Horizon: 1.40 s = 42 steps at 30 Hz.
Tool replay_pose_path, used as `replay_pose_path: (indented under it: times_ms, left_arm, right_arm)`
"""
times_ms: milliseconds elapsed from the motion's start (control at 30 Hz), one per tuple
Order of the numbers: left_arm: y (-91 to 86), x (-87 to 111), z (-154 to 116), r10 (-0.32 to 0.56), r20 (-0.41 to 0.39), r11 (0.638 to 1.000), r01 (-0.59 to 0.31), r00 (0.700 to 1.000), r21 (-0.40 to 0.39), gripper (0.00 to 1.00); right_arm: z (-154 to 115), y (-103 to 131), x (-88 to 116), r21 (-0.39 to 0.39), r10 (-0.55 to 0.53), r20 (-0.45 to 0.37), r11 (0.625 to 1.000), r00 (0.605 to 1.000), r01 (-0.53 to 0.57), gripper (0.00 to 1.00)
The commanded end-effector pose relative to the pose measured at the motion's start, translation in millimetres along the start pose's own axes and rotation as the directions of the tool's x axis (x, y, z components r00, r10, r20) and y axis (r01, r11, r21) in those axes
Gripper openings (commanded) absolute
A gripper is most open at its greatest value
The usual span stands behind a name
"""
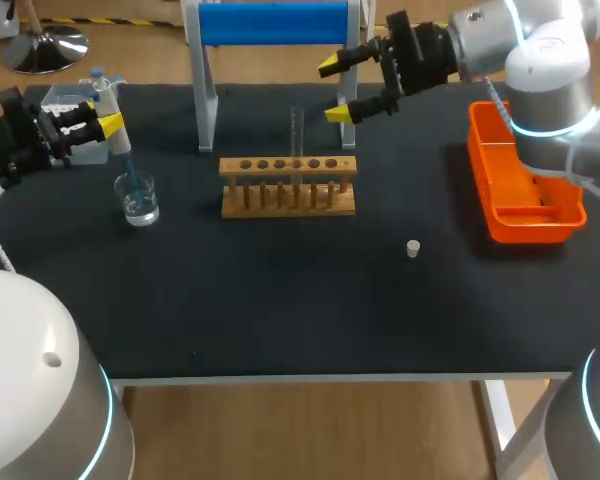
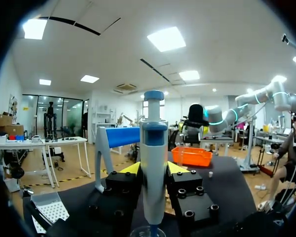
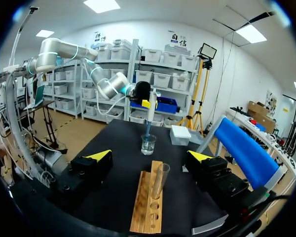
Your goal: Invert the test tube, pick up the pipette, mount the tip to pipette, aspirate from beaker and dispense into the tube, eject the tip, return the pipette, and cap with the stopper.
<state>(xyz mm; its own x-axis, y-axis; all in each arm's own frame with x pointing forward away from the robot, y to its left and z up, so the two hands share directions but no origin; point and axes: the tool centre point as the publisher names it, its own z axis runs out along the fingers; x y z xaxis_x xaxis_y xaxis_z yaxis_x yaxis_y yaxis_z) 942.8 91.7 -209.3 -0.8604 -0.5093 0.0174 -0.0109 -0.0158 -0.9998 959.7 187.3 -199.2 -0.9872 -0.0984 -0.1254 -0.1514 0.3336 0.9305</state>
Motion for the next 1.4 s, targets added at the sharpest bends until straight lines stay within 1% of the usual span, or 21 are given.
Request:
replay_pose_path:
  times_ms: [33, 233, 433, 533, 767, 967, 1200, 1400]
  left_arm:
    - [-0.6, -0.4, -1.0, -0.001, -0.004, 1.000, 0.001, 1.000, 0.000, 0.00]
    - [-0.6, -0.4, -1.0, -0.001, -0.004, 1.000, 0.001, 1.000, 0.000, 0.00]
    - [-0.6, -0.4, -1.0, -0.001, -0.004, 1.000, 0.001, 1.000, 0.000, 0.00]
    - [-0.6, -0.4, -1.0, -0.001, -0.004, 1.000, 0.001, 1.000, 0.000, 0.00]
    - [-0.6, -0.4, -1.0, -0.001, -0.004, 1.000, 0.001, 1.000, 0.000, 0.00]
    - [-0.6, -0.4, -1.0, -0.001, -0.004, 1.000, 0.001, 1.000, 0.000, 0.00]
    - [-0.6, -0.4, -1.0, -0.001, -0.004, 1.000, 0.001, 1.000, 0.000, 0.00]
    - [-0.6, -0.4, -1.0, -0.001, -0.004, 1.000, 0.001, 1.000, 0.000, 0.00]
  right_arm:
    - [11.9, -14.2, -6.0, 0.004, 0.006, 0.003, 1.000, 1.000, -0.006, 1.00]
    - [19.4, -30.4, -10.6, 0.009, 0.016, 0.008, 1.000, 1.000, -0.016, 1.00]
    - [28.0, -46.3, -15.2, 0.037, 0.012, -0.004, 0.999, 1.000, -0.012, 1.00]
    - [32.6, -52.4, -17.5, 0.058, 0.016, 0.001, 0.998, 1.000, -0.016, 1.00]
    - [45.9, -64.9, -19.5, 0.076, 0.026, 0.008, 0.997, 1.000, -0.027, 1.00]
    - [53.8, -70.0, -19.8, 0.089, 0.030, 0.018, 0.996, 0.999, -0.031, 1.00]
    - [62.0, -72.9, -21.0, 0.116, 0.040, 0.067, 0.992, 0.997, -0.047, 1.00]
    - [69.0, -73.6, -18.6, 0.133, 0.045, 0.086, 0.990, 0.995, -0.056, 1.00]
